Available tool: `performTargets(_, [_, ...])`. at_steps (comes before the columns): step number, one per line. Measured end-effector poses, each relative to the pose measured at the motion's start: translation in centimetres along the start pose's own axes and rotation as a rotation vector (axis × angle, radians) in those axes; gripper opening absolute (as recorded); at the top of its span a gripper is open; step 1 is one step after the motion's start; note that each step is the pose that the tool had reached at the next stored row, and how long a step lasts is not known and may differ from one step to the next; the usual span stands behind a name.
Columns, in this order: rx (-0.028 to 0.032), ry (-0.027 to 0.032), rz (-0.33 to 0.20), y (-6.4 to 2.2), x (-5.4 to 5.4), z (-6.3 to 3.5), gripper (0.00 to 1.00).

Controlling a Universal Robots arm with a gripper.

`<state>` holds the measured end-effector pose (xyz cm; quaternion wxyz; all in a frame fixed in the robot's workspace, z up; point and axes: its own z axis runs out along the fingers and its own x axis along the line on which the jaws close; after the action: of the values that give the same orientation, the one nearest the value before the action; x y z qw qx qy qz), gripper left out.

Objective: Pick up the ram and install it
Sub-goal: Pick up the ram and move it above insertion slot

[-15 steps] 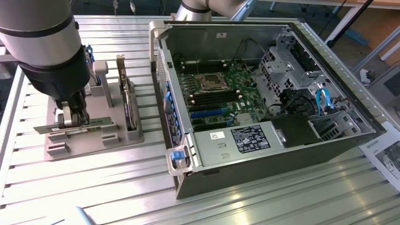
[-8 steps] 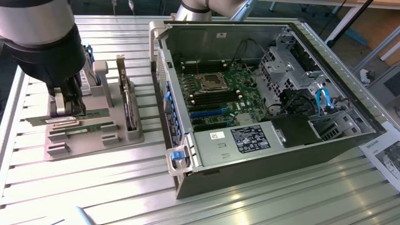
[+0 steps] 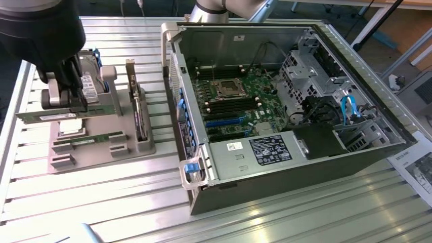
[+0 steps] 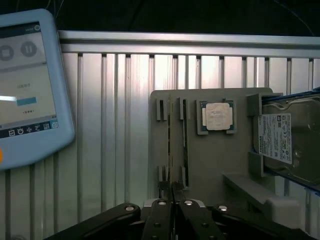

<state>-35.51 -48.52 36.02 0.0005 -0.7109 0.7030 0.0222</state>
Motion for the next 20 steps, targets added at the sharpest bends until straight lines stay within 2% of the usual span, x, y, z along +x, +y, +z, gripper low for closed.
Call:
performTargets(5, [0.0001,-0.0001,0.002,-0.03,0.0,-1.30,0.12])
performTargets(12, [0.0001,-0.0001,0.003,-0.05,-0.1,-2.23,0.12])
performTargets(20, [0.0001,-0.0001,0.005,-0.04,-0.1,-3.91,0.12])
